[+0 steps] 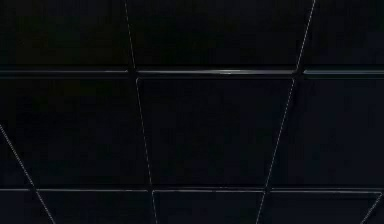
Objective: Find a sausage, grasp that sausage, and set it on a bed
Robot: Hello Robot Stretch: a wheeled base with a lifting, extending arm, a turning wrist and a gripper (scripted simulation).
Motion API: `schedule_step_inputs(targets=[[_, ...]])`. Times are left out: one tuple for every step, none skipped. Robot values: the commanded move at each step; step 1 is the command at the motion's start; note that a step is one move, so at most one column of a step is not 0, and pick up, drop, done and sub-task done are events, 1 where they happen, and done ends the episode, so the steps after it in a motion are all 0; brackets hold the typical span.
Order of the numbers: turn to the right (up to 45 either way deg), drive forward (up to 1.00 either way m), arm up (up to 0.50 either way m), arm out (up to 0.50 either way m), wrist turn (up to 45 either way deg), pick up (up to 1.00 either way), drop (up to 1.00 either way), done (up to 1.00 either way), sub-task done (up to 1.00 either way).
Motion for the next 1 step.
schedule_step_inputs(targets=[[-45.0,0.0,0.0,0.0,0.0,0.0,0.0,0.0,0.0]])
